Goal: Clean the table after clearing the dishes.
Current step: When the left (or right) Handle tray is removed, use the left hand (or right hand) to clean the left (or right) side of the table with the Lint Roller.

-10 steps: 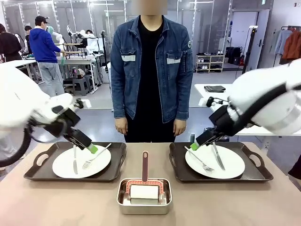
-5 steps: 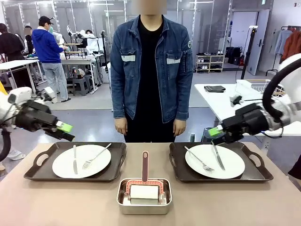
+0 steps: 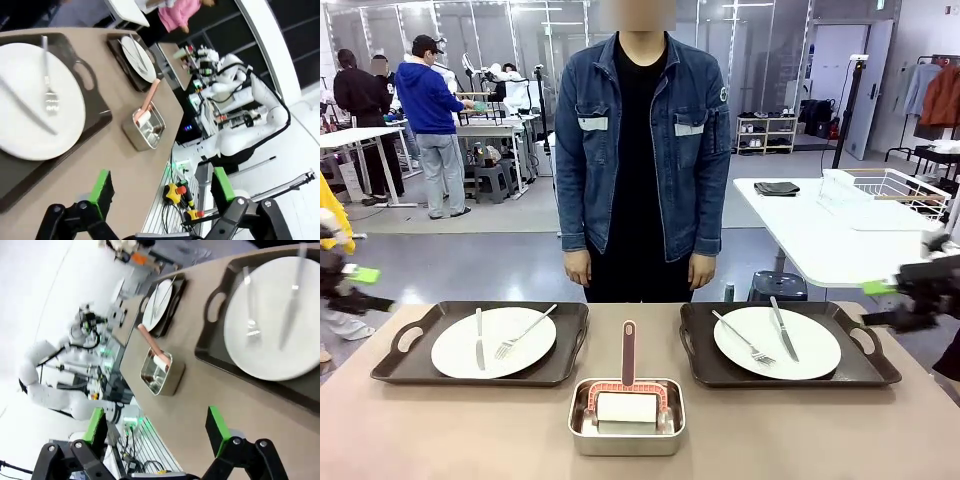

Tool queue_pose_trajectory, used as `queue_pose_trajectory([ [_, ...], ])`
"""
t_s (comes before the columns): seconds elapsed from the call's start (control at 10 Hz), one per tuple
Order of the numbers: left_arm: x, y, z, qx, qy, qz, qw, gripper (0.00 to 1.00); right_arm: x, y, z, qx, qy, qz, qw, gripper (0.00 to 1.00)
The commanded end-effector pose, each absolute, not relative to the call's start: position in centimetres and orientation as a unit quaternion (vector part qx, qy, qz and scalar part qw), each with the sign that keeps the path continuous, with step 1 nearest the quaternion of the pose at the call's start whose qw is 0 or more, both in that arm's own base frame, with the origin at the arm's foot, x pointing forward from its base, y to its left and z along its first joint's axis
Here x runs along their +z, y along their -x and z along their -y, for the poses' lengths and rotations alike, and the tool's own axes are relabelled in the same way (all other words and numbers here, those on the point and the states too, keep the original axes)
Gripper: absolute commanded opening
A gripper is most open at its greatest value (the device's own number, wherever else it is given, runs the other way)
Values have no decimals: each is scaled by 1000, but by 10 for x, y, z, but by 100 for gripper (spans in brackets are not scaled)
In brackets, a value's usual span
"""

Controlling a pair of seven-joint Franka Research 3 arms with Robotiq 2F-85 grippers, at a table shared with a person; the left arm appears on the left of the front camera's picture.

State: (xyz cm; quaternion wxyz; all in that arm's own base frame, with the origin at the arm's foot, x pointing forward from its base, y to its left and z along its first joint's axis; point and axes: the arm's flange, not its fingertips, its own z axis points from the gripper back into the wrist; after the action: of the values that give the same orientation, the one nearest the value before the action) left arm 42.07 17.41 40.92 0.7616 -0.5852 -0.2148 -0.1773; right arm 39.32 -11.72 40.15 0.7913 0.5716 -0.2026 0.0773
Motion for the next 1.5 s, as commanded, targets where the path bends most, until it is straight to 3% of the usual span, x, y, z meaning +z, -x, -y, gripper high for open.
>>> queue_pose_trajectory([
  [0.0, 409, -412, -206, -154, 580, 250, 760, 100, 391, -371, 163, 14, -578, 249, 777, 100],
  [0.4, 403, -376, -285, -34, 562, 306, 767, 100, 405, -330, 237, -89, -544, 305, 776, 100],
  [0.6, 397, -370, -278, -62, 563, 292, 771, 100, 407, -346, 227, -134, -512, 300, 794, 100],
  [0.7, 397, -370, -278, -62, 563, 292, 771, 100, 398, -323, 252, -81, -541, 308, 778, 100],
  [1.4, 397, -370, -278, -62, 563, 292, 771, 100, 398, -323, 252, -81, -541, 308, 778, 100],
])
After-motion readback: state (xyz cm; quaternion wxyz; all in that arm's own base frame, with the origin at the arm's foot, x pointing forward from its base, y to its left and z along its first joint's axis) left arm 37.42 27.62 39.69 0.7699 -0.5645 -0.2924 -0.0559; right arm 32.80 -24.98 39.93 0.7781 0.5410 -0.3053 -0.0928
